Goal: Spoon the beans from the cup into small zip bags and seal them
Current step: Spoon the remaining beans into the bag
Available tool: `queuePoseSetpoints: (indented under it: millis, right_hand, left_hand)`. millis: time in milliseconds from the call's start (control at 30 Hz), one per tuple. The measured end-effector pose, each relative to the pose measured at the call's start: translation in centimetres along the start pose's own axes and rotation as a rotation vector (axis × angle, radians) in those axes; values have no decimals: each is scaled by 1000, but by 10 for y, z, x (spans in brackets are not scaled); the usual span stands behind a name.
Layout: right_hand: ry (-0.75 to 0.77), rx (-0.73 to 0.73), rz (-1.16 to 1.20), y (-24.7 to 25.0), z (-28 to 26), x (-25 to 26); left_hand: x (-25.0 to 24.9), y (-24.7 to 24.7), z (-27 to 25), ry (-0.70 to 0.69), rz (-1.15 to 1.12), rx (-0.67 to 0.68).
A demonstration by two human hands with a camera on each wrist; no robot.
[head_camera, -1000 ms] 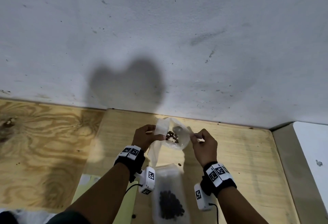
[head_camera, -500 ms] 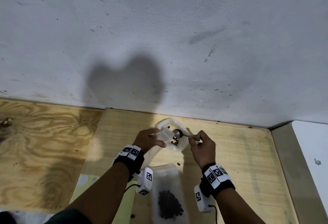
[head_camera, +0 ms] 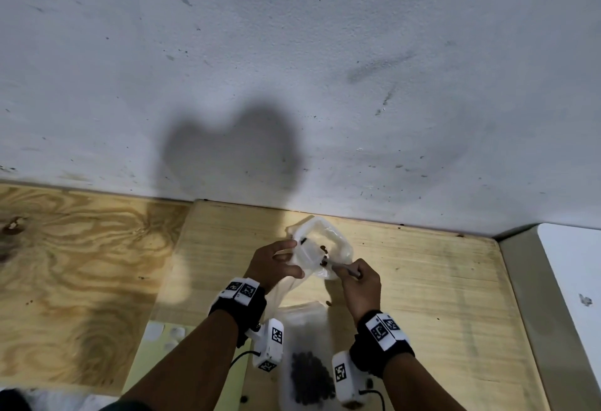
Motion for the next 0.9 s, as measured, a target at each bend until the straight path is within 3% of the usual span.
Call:
queuePoseSetpoints:
  millis: [133, 300, 733, 900]
  right_hand:
    - [-205, -6, 173, -15, -7, -19]
    - [-315, -34, 307, -13, -5, -20]
    - [-88, -46, 297, 38, 16, 20]
    - [33, 17, 255, 46, 19, 42]
  left_hand:
    - [3, -4, 0, -7, 64, 27]
    - [7, 4, 2, 36, 8, 27]
    - [4, 14, 4, 33, -23, -3]
    - [1, 11, 3, 12, 31, 7]
Point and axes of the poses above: each hand's wrist, its own z-axis towards the middle knuckle, its own y-axis out of the back of the hand, x = y × z, the point moved 8 cm from there along z, towards the middle knuckle, and after that the axes turned 5 degrees about y, right-handed, at the moved point
